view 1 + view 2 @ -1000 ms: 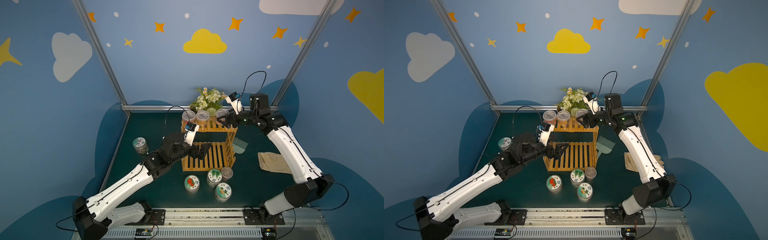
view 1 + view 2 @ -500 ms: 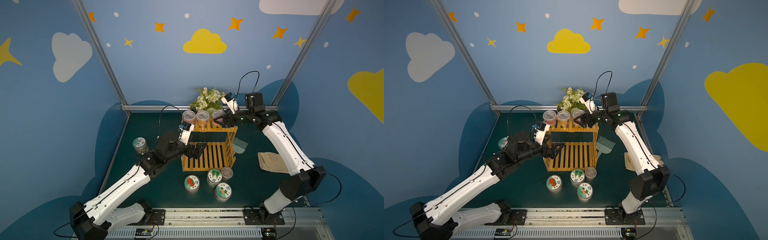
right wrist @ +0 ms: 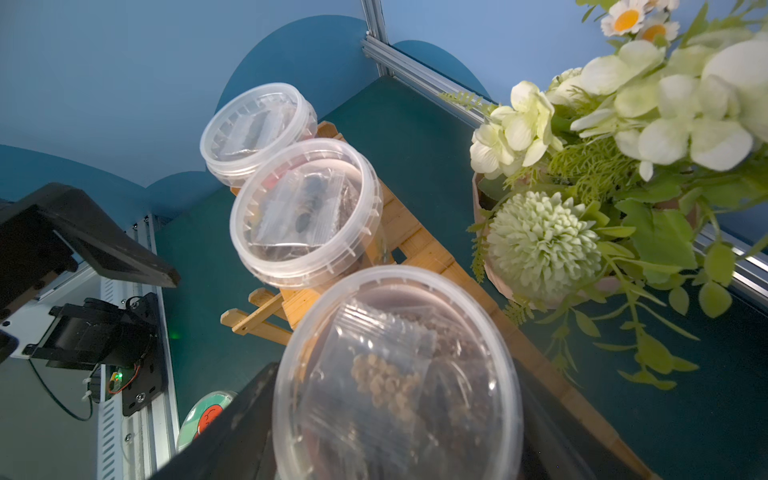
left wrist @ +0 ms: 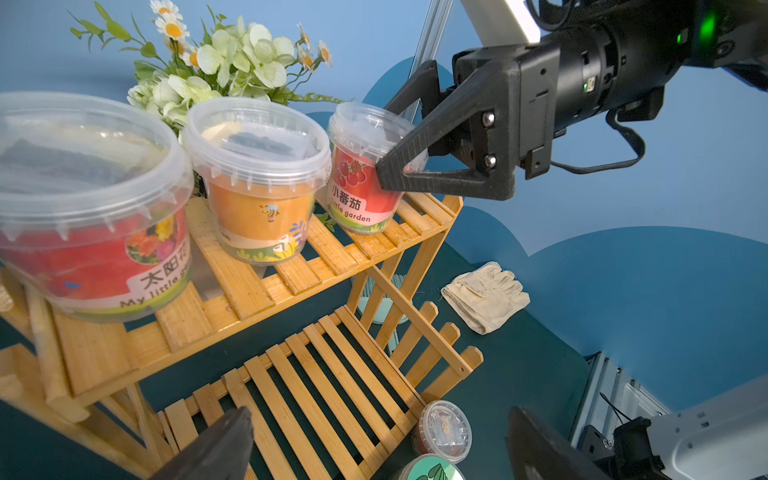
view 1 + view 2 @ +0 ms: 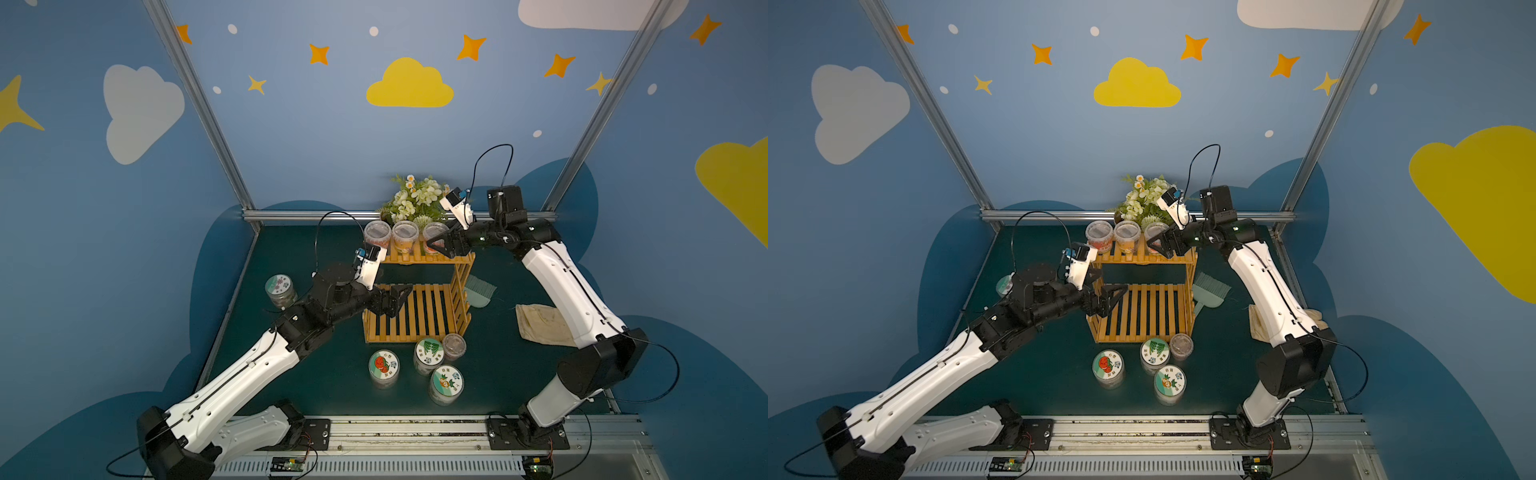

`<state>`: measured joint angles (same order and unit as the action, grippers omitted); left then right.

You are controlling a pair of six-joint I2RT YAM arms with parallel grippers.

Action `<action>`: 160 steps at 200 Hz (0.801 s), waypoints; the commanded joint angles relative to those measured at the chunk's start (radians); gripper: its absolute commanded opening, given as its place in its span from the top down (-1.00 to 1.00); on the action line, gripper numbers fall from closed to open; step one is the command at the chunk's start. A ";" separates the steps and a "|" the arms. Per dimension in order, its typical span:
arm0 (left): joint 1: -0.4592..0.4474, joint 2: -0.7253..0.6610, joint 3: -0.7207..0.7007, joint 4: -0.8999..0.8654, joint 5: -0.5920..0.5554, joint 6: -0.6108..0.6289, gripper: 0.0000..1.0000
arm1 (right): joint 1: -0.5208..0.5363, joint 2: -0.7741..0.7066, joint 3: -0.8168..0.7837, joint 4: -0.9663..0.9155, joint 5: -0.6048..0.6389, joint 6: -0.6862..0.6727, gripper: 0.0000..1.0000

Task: Place the seed container on the shelf
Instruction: Place the seed jar on the shelf.

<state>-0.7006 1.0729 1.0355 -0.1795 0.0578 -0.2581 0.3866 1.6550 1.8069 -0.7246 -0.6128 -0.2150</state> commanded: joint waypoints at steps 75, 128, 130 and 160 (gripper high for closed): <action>0.004 -0.001 -0.002 0.014 0.025 -0.014 -1.00 | 0.017 0.015 0.039 -0.024 0.013 -0.041 -0.59; 0.005 0.005 0.001 0.015 0.027 -0.014 -1.00 | 0.018 0.025 0.044 -0.025 0.015 -0.040 -0.61; 0.004 0.004 0.001 0.015 0.027 -0.015 -1.00 | 0.018 0.025 0.045 -0.025 0.015 -0.039 -0.61; 0.004 0.007 0.002 0.015 0.030 -0.019 -1.00 | 0.020 0.032 0.050 -0.026 0.015 -0.040 -0.61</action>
<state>-0.7002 1.0744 1.0355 -0.1780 0.0761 -0.2703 0.4011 1.6718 1.8202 -0.7345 -0.5991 -0.2474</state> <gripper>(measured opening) 0.999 0.804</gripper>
